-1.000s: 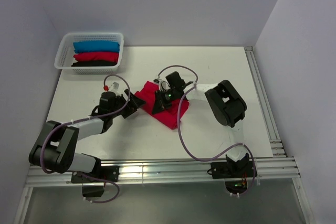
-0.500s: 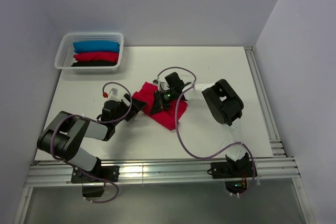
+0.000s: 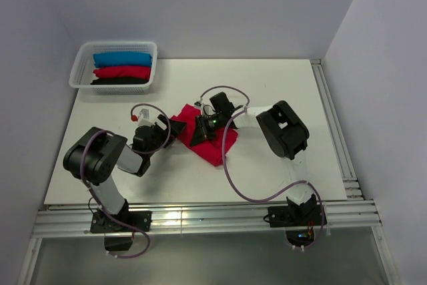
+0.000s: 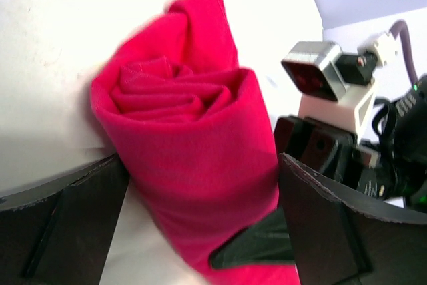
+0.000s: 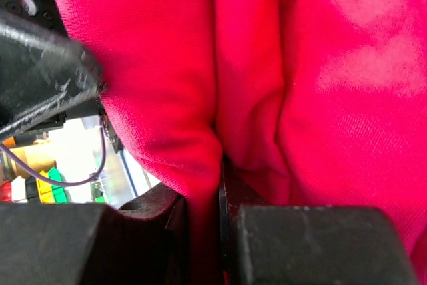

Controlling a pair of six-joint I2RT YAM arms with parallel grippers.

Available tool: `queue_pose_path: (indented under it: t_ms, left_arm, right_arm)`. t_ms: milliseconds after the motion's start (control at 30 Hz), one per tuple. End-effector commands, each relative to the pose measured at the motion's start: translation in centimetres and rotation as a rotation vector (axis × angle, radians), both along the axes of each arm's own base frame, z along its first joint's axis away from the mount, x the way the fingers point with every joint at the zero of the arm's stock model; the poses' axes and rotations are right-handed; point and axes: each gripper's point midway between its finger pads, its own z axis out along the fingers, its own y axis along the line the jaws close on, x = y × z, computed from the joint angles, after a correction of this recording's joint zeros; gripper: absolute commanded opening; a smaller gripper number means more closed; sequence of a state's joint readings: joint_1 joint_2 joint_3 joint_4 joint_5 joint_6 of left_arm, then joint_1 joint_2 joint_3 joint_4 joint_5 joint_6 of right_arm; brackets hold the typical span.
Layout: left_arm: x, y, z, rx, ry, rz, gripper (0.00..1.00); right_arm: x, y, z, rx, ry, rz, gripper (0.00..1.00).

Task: Roll the t-shirts
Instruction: Roll the tshirt

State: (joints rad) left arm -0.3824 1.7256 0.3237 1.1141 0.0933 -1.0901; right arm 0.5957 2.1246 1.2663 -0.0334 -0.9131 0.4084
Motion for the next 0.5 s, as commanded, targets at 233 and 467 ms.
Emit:
queue_pose_path:
  t_ms: [233,467]
  left_arm:
    - [1.1,-0.1,-2.6,0.068,0.031,0.016,0.84]
    - [1.7,0.0,-2.8,0.117,0.031,0.015,0.83]
  right_arm:
    - [-1.1,0.3,1.0,0.041,0.053,0.014,0.03]
    - [-0.7,0.5,1.3,0.063,0.046,-0.003,0.05]
